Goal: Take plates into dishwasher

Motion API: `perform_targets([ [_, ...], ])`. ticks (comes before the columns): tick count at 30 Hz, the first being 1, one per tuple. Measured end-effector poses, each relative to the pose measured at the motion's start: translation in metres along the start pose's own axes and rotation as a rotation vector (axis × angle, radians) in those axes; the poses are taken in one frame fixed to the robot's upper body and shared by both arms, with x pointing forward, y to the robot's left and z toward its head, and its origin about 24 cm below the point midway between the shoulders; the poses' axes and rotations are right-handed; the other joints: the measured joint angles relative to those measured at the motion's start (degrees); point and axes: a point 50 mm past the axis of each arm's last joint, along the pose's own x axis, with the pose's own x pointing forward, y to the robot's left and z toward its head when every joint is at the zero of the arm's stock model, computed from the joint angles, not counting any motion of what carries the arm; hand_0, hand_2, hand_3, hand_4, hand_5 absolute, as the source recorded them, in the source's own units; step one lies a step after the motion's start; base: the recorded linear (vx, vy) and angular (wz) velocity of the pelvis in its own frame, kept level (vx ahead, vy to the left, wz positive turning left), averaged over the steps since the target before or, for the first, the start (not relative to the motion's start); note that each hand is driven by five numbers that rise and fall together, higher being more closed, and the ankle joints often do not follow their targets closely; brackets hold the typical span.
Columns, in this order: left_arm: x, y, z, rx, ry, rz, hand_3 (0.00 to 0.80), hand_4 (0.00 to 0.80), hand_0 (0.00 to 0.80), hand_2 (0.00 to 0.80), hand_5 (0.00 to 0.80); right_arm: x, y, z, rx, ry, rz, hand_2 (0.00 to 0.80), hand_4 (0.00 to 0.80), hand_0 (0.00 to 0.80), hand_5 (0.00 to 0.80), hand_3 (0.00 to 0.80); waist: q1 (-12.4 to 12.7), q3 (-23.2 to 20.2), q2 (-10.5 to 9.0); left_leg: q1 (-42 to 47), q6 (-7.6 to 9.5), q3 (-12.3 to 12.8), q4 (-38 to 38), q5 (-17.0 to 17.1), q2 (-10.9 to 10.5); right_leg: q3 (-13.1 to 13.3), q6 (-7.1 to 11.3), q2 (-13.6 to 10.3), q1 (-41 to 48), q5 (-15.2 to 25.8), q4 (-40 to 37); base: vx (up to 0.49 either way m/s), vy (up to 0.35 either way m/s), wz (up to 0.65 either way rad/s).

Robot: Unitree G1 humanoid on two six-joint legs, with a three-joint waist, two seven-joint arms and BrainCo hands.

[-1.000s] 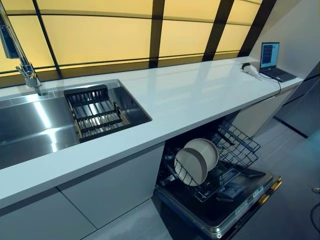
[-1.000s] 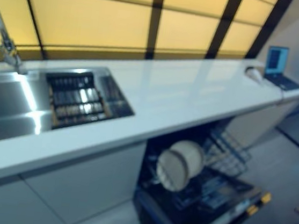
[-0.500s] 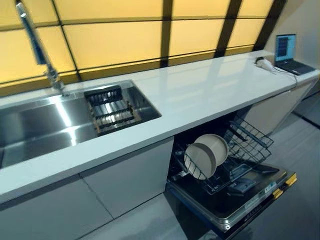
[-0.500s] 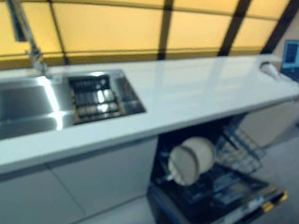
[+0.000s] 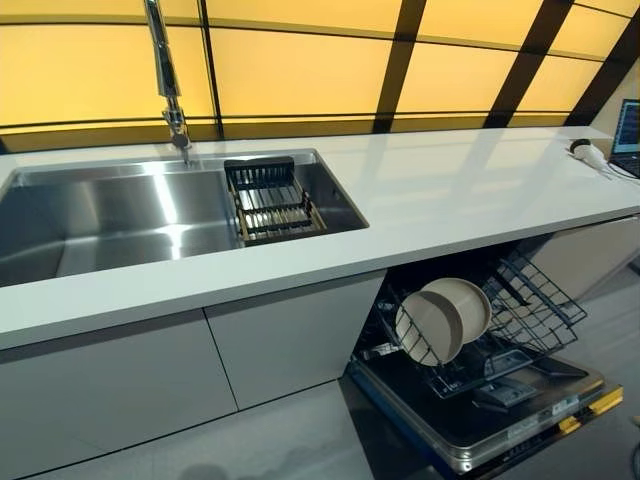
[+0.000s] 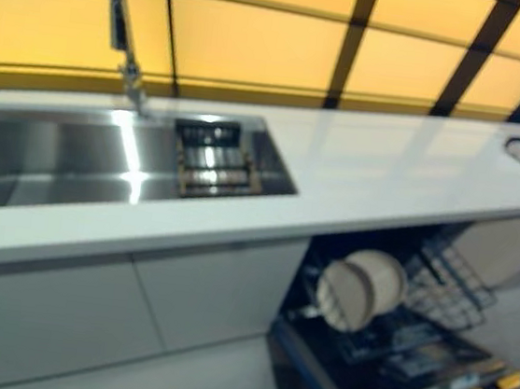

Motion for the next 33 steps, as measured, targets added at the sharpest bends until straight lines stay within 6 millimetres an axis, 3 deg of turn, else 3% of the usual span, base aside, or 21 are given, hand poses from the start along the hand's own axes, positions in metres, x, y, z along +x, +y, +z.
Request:
perform_targets([
  [1,0.000,0.001,-0.001,-0.002,0.008,0.003,0.000,0.000,0.000,0.000,0.000,0.001,0.009,-0.007,0.002,0.017,0.026,0.000,0.000,0.000,0.000,0.000,0.84,0.19,0.36,-0.09,-0.36,0.52,0.60,0.00,0.79,0.18,0.72,-3.33,-0.41,0.06,2.13,-0.162,-0.324,-0.13],
  [3,0.000,0.004,0.000,-0.033,0.015,0.011,0.000,0.000,0.000,0.000,0.000,0.003,0.033,-0.024,-0.021,0.056,0.088,0.000,0.000,0.000,0.000,0.000,2.87,0.10,0.15,-0.04,-1.63,0.69,1.87,-0.70,2.27,0.04,2.41,-7.44,0.65,2.01,0.31,-0.109,-0.330,-0.21],
  [4,0.000,0.005,0.000,-0.046,0.018,0.016,0.000,0.000,0.000,0.000,0.000,0.003,0.039,-0.029,-0.026,0.066,0.102,0.000,0.000,0.000,0.000,0.000,3.23,-0.05,-0.16,-0.02,-2.58,0.61,2.03,-0.53,2.68,0.13,3.05,-7.57,1.31,2.50,-1.67,-0.067,-0.273,-0.11],
  [5,0.000,0.011,-0.003,-0.070,0.029,0.033,0.000,0.000,0.000,0.000,0.000,0.002,0.051,-0.037,-0.039,0.086,0.136,0.000,0.000,0.000,0.000,0.000,3.48,-0.36,-1.53,-0.12,-4.08,0.31,2.18,-0.25,2.97,0.71,3.57,-6.67,2.95,2.87,-5.42,-0.076,-0.220,0.10],
  [6,0.000,0.022,-0.006,-0.070,0.038,0.063,0.000,0.000,0.000,0.000,0.000,0.002,0.062,-0.044,-0.031,0.107,0.165,0.000,0.000,0.000,0.000,0.000,3.55,-0.73,-4.35,-0.01,-6.27,0.11,2.03,0.40,2.53,-0.54,5.67,-6.17,3.88,1.34,-6.70,-0.091,-0.234,0.16],
  [7,0.000,0.018,-0.008,-0.075,0.044,0.061,0.000,0.000,0.000,0.000,0.000,0.002,0.063,-0.046,-0.027,0.110,0.166,0.000,0.000,0.000,0.000,0.000,3.39,-0.85,-3.45,-0.03,-6.74,-0.24,2.16,0.39,3.60,-0.45,5.80,-5.10,4.99,1.90,-7.52,-0.105,-0.198,0.14],
  [8,0.000,0.010,-0.011,-0.095,0.057,0.041,0.000,0.000,0.000,0.000,0.000,0.002,0.062,-0.050,-0.030,0.124,0.167,0.000,0.000,0.000,0.000,0.000,3.43,-1.17,-2.27,-0.36,-6.71,-0.69,2.52,0.33,6.02,-0.84,4.69,-2.67,5.00,1.75,-8.74,-0.058,-0.089,0.03],
  [9,0.000,0.007,-0.012,-0.100,0.062,0.032,0.000,0.000,0.000,0.000,0.000,0.003,0.062,-0.051,-0.030,0.129,0.164,0.000,0.000,0.000,0.000,0.000,3.41,-1.20,-1.60,-0.45,-6.85,-0.69,3.17,0.22,6.92,-0.95,3.97,-1.56,5.40,1.93,-9.10,-0.067,-0.113,-0.02],
  [11,-0.001,-0.004,-0.012,-0.138,0.062,0.006,0.000,0.000,0.000,0.000,0.000,0.003,0.057,-0.060,-0.023,0.156,0.152,0.000,0.000,0.000,0.000,0.000,3.08,-1.49,-0.43,-0.22,-7.81,-0.29,4.12,-0.47,8.05,-1.62,2.82,0.84,6.71,2.09,-9.92,-0.040,-0.089,0.04],
  [13,-0.001,-0.007,-0.007,-0.142,0.039,-0.002,0.000,0.000,0.000,0.000,0.000,0.003,0.050,-0.070,-0.029,0.186,0.140,0.000,0.000,0.000,0.000,0.000,3.03,-1.66,-0.18,0.41,-8.05,-0.64,3.26,-0.25,8.31,-1.75,2.49,1.58,7.20,1.99,-10.23,-0.055,-0.056,0.03],
  [15,-0.001,-0.011,-0.004,-0.145,0.021,-0.010,0.000,0.000,0.000,0.000,0.000,0.003,0.046,-0.077,-0.029,0.205,0.138,0.000,0.000,0.000,0.000,0.000,2.90,-1.69,-0.28,1.01,-8.25,-0.98,2.44,-0.34,7.83,-1.84,2.55,1.34,7.58,2.02,-10.49,-0.056,-0.031,-0.01],
  [17,-0.001,-0.010,0.001,-0.147,0.004,-0.005,0.000,0.000,0.000,0.000,0.000,0.003,0.045,-0.083,-0.027,0.223,0.140,0.000,0.000,0.000,0.000,0.000,2.87,-1.61,-0.57,1.40,-9.69,-1.04,1.51,0.12,7.45,-1.85,2.67,1.01,7.58,2.08,-10.57,-0.053,-0.035,0.01],
  [22,0.000,0.003,0.005,-0.140,-0.009,0.026,0.000,0.000,0.000,0.000,0.000,0.000,0.059,-0.105,0.011,0.286,0.187,0.000,0.000,0.000,0.000,0.000,2.94,-2.07,-1.95,1.81,-9.10,-1.04,0.01,0.65,5.91,-2.06,2.95,-0.32,7.54,2.19,-11.03,-0.058,-0.032,0.02],
  [33,0.000,0.006,0.005,-0.136,-0.011,0.033,0.000,0.000,0.000,0.000,0.000,-0.002,0.061,-0.118,0.108,0.313,0.194,0.000,0.000,0.000,0.000,0.000,2.84,-1.08,-0.34,1.09,-8.61,-0.84,-0.53,0.70,5.57,-2.16,3.61,-0.68,6.50,2.51,-11.29,-0.059,-0.018,0.00],
])
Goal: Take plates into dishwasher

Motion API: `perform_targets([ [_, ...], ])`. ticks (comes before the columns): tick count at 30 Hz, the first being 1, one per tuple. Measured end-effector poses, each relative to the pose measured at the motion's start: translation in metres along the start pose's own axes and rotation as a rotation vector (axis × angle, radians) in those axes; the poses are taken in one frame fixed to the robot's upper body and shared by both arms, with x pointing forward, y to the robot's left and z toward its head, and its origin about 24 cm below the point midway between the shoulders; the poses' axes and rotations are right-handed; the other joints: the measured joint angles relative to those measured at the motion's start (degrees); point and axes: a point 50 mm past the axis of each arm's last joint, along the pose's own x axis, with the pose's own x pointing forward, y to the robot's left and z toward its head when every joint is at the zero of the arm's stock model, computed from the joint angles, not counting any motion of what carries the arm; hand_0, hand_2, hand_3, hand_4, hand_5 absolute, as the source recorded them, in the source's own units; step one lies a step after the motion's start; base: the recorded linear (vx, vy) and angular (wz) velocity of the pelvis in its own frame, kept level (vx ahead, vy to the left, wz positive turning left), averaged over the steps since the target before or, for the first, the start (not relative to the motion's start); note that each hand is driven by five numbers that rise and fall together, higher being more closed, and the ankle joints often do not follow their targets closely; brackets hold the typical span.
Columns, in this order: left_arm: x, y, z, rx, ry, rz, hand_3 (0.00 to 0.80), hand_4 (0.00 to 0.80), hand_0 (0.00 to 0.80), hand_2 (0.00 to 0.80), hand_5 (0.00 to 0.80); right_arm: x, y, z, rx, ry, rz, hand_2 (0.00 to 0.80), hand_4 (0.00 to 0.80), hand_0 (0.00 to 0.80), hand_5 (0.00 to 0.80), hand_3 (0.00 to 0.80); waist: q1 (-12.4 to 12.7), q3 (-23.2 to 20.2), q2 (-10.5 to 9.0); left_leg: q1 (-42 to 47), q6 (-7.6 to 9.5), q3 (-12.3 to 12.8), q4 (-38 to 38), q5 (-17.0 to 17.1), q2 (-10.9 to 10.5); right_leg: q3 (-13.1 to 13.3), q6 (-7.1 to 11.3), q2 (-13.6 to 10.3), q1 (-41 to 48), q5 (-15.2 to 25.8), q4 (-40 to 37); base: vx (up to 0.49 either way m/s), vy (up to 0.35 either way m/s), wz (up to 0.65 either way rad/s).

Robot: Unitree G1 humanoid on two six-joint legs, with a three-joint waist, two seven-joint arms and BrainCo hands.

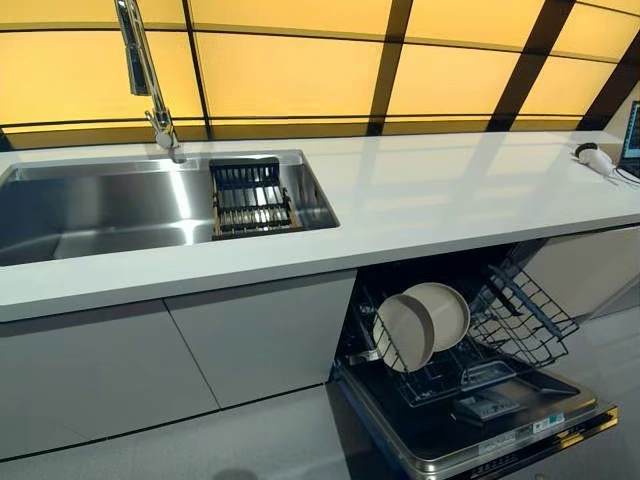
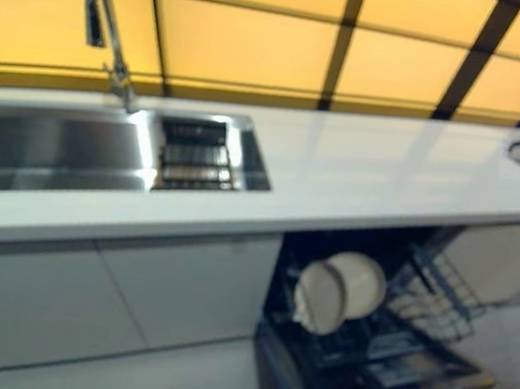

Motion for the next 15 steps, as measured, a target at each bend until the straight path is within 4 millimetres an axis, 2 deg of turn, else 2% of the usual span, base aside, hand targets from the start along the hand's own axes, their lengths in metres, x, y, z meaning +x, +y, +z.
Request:
perform_targets([
  [4,0.000,0.000,0.003,-0.001,-0.013,-0.003,0.000,0.000,0.000,0.000,0.000,0.002,0.015,-0.012,0.069,0.027,0.075,0.000,0.000,0.000,0.000,0.000,0.01,0.07,0.09,-0.41,-0.26,-0.02,0.02,0.18,-0.06,0.00,0.05,-0.04,-0.42,0.05,0.16,-0.095,-0.029,-0.01],
  [7,-0.001,-0.002,0.012,-0.003,-0.045,-0.011,0.000,0.000,0.000,0.000,0.000,0.004,0.035,-0.025,0.159,0.049,0.176,0.000,0.000,0.000,0.000,0.000,0.04,0.57,0.76,-0.66,-0.23,-0.11,-0.01,0.18,-0.14,-0.01,0.05,-0.14,-0.69,0.05,0.18,-0.119,-0.028,0.01],
  [12,-0.002,-0.008,0.025,-0.005,-0.102,-0.029,0.000,0.000,0.000,0.000,0.000,0.000,0.074,-0.029,0.371,-0.002,0.442,0.000,0.000,0.000,0.000,0.000,0.00,2.28,3.43,-2.53,0.02,-0.57,-0.01,0.75,-0.39,-0.23,0.37,-0.38,-2.39,0.28,0.35,-0.144,-0.003,0.03],
  [15,-0.003,-0.011,0.025,-0.007,-0.113,-0.037,0.000,0.000,0.000,0.000,0.000,-0.001,0.079,-0.031,0.488,-0.062,0.524,0.000,0.000,0.000,0.000,0.000,-0.32,3.45,4.84,-3.54,0.49,-0.61,-0.03,1.15,-1.40,-0.31,0.76,-1.34,-3.18,0.56,0.29,-0.104,0.066,0.02],
])
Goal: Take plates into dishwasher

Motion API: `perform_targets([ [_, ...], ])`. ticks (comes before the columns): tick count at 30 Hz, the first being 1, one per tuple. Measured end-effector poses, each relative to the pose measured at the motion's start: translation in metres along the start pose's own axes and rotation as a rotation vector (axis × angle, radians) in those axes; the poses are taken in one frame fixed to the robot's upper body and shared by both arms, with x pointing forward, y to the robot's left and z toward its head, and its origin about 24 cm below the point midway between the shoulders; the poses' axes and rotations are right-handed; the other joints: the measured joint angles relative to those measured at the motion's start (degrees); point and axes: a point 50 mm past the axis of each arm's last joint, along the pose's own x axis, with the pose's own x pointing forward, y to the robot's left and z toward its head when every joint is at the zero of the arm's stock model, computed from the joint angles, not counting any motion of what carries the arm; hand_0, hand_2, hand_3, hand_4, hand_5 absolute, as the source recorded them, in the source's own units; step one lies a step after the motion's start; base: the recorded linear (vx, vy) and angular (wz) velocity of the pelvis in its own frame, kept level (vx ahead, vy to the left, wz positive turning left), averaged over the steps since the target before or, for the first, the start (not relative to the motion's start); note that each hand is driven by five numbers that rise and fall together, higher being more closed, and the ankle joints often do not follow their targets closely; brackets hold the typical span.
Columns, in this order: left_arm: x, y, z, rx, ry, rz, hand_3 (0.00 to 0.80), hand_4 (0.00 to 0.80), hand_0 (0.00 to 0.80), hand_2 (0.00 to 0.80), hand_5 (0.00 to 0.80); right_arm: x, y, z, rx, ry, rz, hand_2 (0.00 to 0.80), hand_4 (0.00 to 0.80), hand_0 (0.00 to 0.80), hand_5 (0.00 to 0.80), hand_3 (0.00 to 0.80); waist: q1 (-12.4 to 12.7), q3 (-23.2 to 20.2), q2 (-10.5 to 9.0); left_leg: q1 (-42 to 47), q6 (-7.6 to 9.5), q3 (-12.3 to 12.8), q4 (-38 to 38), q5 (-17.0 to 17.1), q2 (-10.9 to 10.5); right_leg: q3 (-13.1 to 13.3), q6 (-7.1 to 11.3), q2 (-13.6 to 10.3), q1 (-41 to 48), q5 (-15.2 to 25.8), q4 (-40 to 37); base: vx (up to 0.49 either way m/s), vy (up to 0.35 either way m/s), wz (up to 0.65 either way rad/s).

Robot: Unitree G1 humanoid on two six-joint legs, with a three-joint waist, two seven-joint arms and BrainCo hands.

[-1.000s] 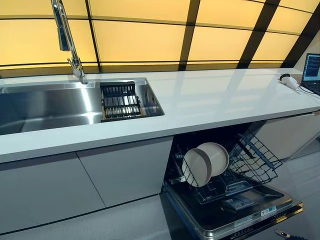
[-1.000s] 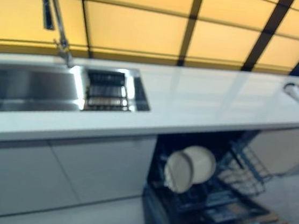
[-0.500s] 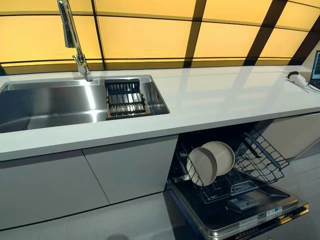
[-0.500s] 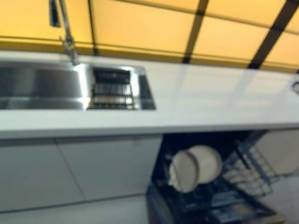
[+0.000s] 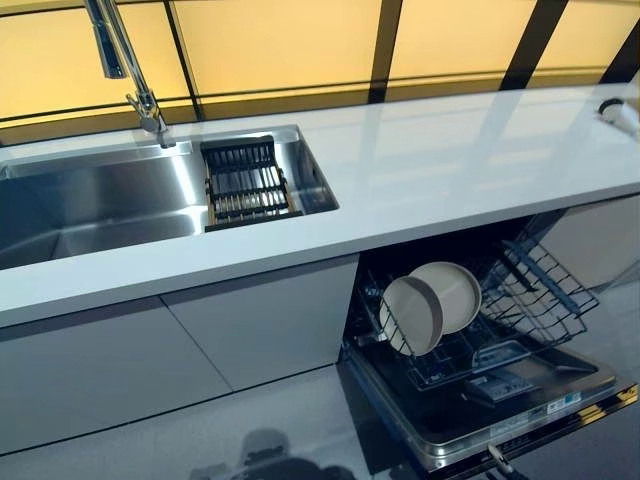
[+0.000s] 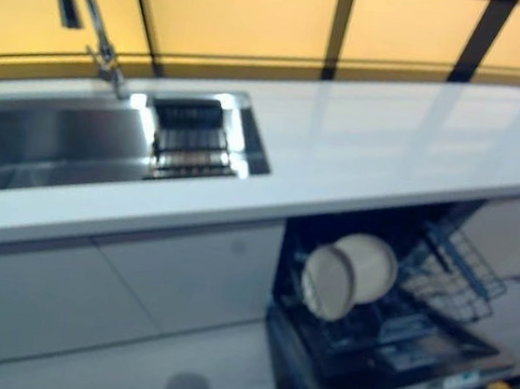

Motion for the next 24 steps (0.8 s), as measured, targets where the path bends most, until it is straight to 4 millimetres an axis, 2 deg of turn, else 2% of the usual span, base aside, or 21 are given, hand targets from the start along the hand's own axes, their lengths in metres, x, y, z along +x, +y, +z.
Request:
perform_targets([
  [2,-0.001,-0.003,-0.006,-0.001,0.010,-0.007,0.000,0.000,0.000,0.000,0.000,-0.002,0.001,0.005,0.032,-0.057,0.069,0.000,0.000,0.000,0.000,0.000,-1.33,0.83,0.52,-0.12,0.35,-0.02,-0.05,0.02,-0.96,-0.04,0.53,-0.92,-0.01,0.30,-0.31,-0.042,0.107,0.02],
  [8,-0.004,-0.022,-0.013,0.010,0.006,-0.062,0.000,0.000,0.000,0.000,0.000,-0.005,0.003,0.022,0.007,-0.119,0.135,0.000,0.000,0.000,0.000,0.000,-2.58,1.66,2.74,0.39,1.37,-0.17,-0.14,0.02,-2.69,0.04,1.54,-2.74,0.26,0.96,-0.36,-0.002,0.136,-0.01],
  [13,-0.006,-0.032,-0.021,0.032,0.017,-0.104,0.000,0.000,0.000,0.000,0.000,-0.005,0.009,0.033,-0.058,-0.117,0.158,0.000,0.000,0.000,0.000,0.000,-2.54,1.58,3.63,1.16,1.96,-0.73,-0.39,-0.03,-3.06,0.32,1.30,-3.17,0.35,1.44,-0.63,0.029,0.074,-0.09],
  [14,-0.007,-0.033,-0.023,0.032,0.020,-0.111,0.000,0.000,0.000,0.000,0.000,-0.005,0.012,0.034,-0.080,-0.112,0.172,0.000,0.000,0.000,0.000,0.000,-2.55,1.55,3.85,1.24,1.94,-1.66,-0.41,-0.05,-3.00,0.32,1.21,-3.17,0.28,1.67,-0.67,0.017,0.024,-0.13],
  [18,-0.007,-0.034,-0.024,0.033,0.022,-0.124,0.000,0.000,0.000,0.000,0.000,-0.004,0.028,0.042,-0.163,-0.112,0.230,0.000,0.000,0.000,0.000,0.000,-2.57,1.54,4.01,1.40,2.00,-1.69,-0.42,0.00,-2.57,0.29,0.97,-3.01,-0.16,2.69,-0.70,-0.002,-0.006,-0.17],
  [24,-0.007,-0.034,-0.026,0.035,0.038,-0.131,0.000,0.000,0.000,0.000,0.000,-0.001,0.065,0.047,-0.253,-0.116,0.373,0.000,0.000,0.000,0.000,0.000,-2.32,1.05,4.67,1.19,1.96,-2.09,-0.45,-0.03,-1.28,0.02,0.09,-1.96,-1.62,4.29,-0.72,-0.014,-0.041,-0.23],
])
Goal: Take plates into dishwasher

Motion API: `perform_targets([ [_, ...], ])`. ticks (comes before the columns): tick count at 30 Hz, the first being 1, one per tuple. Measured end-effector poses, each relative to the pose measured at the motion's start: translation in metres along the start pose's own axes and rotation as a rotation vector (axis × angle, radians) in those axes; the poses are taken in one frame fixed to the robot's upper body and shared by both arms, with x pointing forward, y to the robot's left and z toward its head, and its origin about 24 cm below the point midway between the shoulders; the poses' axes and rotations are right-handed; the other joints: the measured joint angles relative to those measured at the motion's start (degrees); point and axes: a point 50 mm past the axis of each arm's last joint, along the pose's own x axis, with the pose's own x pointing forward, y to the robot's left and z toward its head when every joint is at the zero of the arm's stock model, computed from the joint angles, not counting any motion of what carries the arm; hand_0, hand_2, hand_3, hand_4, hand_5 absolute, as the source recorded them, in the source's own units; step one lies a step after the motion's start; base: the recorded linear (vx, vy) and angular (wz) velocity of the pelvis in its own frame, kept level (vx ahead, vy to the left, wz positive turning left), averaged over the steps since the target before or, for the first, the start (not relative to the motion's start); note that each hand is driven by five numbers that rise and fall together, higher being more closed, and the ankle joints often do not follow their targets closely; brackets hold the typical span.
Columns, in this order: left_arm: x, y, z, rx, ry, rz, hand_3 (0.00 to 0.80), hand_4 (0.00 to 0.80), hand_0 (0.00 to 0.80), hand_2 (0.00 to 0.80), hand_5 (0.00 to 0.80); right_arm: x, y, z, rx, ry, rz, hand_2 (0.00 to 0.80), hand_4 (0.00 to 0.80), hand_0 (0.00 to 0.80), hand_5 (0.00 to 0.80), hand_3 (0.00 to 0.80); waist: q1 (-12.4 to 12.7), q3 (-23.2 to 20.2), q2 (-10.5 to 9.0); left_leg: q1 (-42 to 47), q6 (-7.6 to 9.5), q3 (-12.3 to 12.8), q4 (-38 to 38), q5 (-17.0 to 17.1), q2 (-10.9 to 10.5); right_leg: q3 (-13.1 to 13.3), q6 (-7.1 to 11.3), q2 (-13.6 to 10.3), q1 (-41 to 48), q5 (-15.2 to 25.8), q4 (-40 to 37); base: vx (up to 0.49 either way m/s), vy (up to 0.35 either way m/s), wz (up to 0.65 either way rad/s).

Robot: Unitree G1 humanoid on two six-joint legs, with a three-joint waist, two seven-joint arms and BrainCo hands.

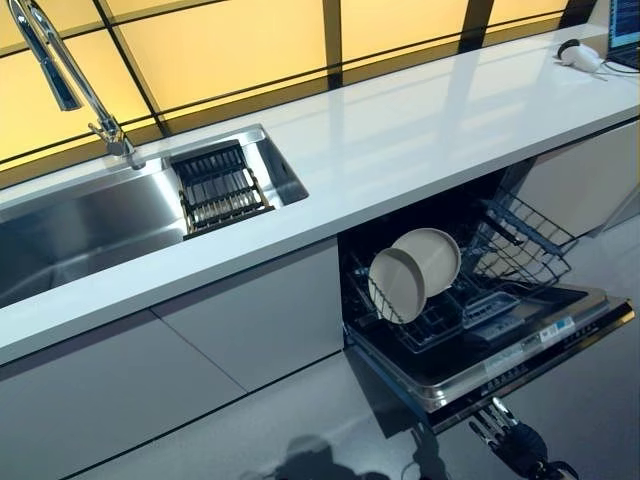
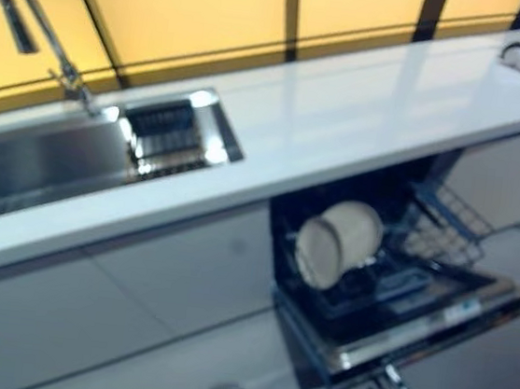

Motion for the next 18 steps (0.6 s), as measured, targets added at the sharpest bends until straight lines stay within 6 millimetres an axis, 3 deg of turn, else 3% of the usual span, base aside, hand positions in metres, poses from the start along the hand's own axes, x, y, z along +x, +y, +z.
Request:
perform_targets([
  [9,0.000,-0.003,-0.002,-0.001,0.011,-0.005,0.000,0.000,0.000,0.000,0.000,0.025,0.055,0.026,-0.058,-0.090,0.208,0.000,0.000,0.000,0.000,0.000,1.54,-2.58,0.70,0.04,-0.05,-1.36,0.01,0.02,0.94,-0.28,-0.58,1.21,0.03,0.46,-0.01,0.035,-0.034,-0.02],
  [12,0.000,-0.003,-0.004,0.000,0.022,-0.006,0.000,0.000,0.000,0.000,0.000,0.040,0.086,0.041,-0.073,-0.136,0.298,0.000,0.000,0.000,0.000,0.000,2.73,-3.61,0.74,0.20,-0.09,-1.64,0.02,0.05,0.87,-0.73,-0.52,1.17,0.52,0.41,-0.01,0.078,-0.008,0.10],
  [16,-0.001,-0.003,-0.006,0.001,0.034,-0.007,0.000,0.000,0.000,0.000,0.000,0.053,0.124,0.055,-0.148,-0.176,0.391,0.000,0.000,0.000,0.000,0.000,4.43,-5.37,0.17,0.96,-0.41,-3.15,0.07,0.06,0.78,-2.98,-0.31,1.13,2.38,-0.26,0.01,0.065,-0.021,0.26],
  [18,-0.001,-0.001,-0.006,0.002,0.032,0.000,0.000,0.000,0.000,0.000,0.000,0.057,0.134,0.062,-0.235,-0.189,0.382,0.000,0.000,0.000,0.000,0.000,5.19,-5.90,-0.66,0.91,-0.44,-4.15,0.12,0.04,0.69,-4.10,-0.17,1.13,3.35,-0.71,0.04,0.066,-0.050,0.27],
])
